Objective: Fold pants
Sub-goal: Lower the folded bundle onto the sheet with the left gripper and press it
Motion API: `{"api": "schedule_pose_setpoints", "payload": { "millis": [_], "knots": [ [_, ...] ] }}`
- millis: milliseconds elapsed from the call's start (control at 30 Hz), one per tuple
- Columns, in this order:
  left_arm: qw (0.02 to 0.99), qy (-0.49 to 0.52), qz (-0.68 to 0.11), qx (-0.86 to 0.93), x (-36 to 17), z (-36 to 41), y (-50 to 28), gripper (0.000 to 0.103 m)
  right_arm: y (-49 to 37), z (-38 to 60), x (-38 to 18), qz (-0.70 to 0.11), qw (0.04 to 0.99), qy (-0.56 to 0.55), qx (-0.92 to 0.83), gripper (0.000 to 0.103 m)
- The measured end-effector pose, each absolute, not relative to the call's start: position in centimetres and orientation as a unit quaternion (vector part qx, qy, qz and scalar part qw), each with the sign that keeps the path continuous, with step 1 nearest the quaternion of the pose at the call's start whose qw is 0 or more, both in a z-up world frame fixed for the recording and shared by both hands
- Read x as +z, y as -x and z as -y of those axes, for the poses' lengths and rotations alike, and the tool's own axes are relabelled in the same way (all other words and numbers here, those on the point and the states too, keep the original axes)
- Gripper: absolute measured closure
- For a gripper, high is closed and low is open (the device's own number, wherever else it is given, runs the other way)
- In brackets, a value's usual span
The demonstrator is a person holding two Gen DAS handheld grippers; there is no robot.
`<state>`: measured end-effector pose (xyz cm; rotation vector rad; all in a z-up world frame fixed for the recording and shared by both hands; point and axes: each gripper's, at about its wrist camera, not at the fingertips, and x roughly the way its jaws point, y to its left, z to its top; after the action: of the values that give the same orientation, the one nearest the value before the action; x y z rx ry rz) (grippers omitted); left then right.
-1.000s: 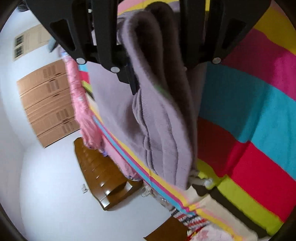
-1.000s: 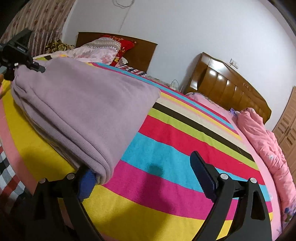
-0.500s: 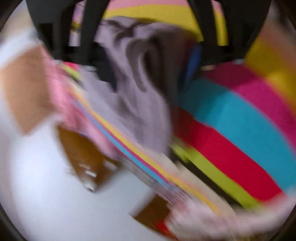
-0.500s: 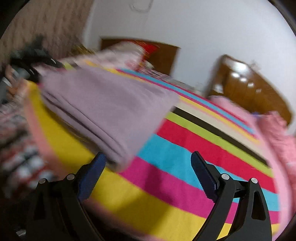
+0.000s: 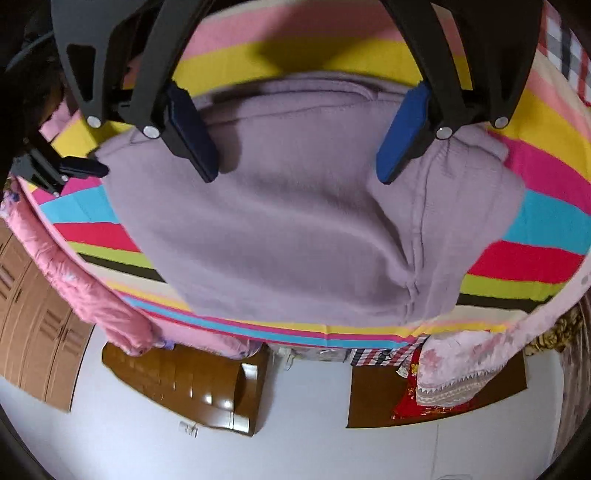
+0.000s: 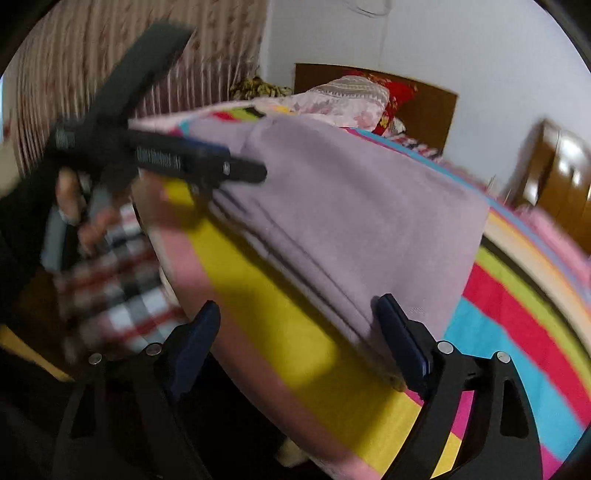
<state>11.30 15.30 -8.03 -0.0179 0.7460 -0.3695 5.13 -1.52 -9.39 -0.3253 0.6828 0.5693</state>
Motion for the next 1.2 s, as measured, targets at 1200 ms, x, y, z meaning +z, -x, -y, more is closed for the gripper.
{"api": "schedule_pose_setpoints", "payload": {
  "millis": [1200],
  "knots": [
    [0.920, 0.102, -0.377, -0.022, -5.5, -27.0, -14.9, 0.007, -8.3, -4.2, -5.4, -0.304, 0.875, 0.066, 0.371, 0.009]
  ]
}}
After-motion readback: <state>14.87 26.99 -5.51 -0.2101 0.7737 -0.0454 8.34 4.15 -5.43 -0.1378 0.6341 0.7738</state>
